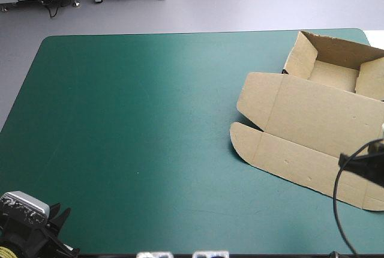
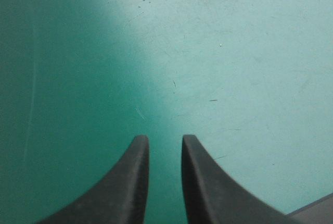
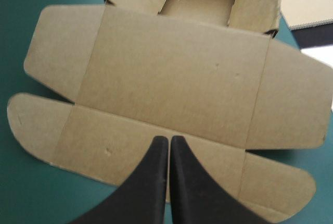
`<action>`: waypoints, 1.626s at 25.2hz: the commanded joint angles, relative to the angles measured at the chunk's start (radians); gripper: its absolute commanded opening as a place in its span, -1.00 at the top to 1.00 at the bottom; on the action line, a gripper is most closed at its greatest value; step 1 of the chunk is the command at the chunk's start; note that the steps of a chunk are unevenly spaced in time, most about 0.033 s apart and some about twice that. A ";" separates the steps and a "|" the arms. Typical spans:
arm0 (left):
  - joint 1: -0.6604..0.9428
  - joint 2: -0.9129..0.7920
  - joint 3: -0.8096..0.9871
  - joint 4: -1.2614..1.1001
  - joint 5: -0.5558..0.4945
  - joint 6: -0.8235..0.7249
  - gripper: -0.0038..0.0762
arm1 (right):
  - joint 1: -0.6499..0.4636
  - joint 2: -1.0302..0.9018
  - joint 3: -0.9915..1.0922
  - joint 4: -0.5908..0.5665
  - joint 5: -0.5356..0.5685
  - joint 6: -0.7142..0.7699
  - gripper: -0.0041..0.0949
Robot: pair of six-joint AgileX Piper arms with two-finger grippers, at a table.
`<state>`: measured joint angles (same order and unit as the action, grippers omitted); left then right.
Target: Fold the box
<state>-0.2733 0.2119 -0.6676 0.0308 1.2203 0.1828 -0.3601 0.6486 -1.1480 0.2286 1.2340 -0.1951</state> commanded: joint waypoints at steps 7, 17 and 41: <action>-0.006 0.015 0.087 -0.001 -0.079 0.023 0.53 | 0.190 -0.251 0.385 -0.028 -0.118 -0.026 0.91; -0.006 0.015 0.165 -0.066 -0.182 0.051 0.63 | 0.270 -0.379 0.588 -0.017 -0.129 -0.003 0.91; -0.006 0.015 0.165 -0.097 -0.175 0.049 0.71 | 0.296 -0.384 0.621 -0.026 -0.174 -0.003 0.92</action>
<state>-0.2733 0.2119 -0.4797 -0.0493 1.1011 0.2331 -0.0633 0.2535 -0.5000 0.1918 1.1095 -0.1981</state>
